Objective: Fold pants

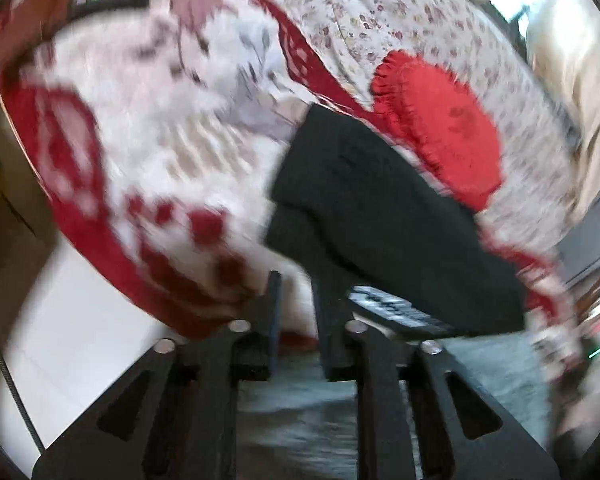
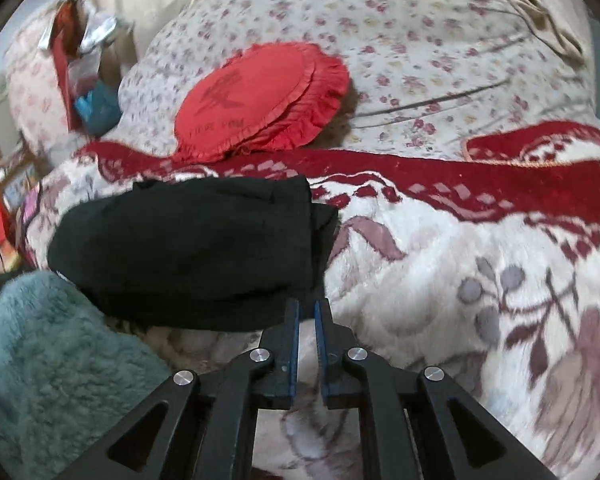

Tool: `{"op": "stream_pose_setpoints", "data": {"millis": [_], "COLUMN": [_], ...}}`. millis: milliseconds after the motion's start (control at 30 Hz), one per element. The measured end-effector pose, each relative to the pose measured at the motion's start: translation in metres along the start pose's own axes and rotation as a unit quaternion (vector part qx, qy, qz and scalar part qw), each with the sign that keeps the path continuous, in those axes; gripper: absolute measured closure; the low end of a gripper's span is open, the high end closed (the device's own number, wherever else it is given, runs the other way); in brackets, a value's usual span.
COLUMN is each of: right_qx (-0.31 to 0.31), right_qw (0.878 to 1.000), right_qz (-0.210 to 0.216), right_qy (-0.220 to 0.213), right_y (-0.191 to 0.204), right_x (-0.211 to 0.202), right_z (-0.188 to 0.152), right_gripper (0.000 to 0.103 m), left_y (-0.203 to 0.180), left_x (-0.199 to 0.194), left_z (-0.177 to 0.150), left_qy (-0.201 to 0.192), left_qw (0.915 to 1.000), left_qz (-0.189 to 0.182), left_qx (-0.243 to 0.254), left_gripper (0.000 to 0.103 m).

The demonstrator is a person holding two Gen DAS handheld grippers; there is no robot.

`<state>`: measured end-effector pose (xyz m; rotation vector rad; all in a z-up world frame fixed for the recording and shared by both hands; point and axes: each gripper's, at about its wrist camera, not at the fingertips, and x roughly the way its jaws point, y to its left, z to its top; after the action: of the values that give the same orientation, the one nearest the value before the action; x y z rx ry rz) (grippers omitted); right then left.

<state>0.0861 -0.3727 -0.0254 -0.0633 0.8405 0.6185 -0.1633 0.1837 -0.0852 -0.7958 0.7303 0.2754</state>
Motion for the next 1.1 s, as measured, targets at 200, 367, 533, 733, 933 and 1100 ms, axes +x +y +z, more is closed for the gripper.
{"op": "stream_pose_setpoints", "data": {"millis": [200, 367, 533, 733, 933, 1100], "right_qx": [0.044, 0.037, 0.033, 0.043, 0.155, 0.337], "right_qw": [0.998, 0.998, 0.998, 0.997, 0.983, 0.923], "right_qz": [0.037, 0.047, 0.051, 0.057, 0.094, 0.182], "right_qy": [-0.025, -0.027, -0.023, -0.031, -0.028, -0.034], "right_y": [0.021, 0.04, 0.047, 0.049, 0.018, -0.031], "right_x": [-0.006, -0.003, 0.002, 0.001, 0.003, 0.009], "right_z": [0.002, 0.004, 0.005, 0.009, 0.008, -0.009], "right_gripper": [0.095, 0.094, 0.094, 0.093, 0.084, 0.069], "left_y": [0.01, 0.026, 0.021, 0.009, 0.011, 0.012], "left_x": [0.031, 0.054, 0.049, 0.035, 0.044, 0.043], "left_z": [0.016, 0.022, 0.032, 0.051, 0.047, 0.036], "left_qy": [0.025, 0.047, 0.03, -0.002, -0.003, -0.021], "left_qw": [0.9783, 0.9535, 0.9362, 0.9353, 0.967, 0.973], "left_qz": [-0.132, -0.175, -0.23, -0.267, -0.167, -0.147], "left_qx": [-0.157, -0.241, -0.264, -0.233, -0.192, -0.177], "left_gripper": [0.076, 0.065, 0.065, 0.065, 0.065, 0.065]}}
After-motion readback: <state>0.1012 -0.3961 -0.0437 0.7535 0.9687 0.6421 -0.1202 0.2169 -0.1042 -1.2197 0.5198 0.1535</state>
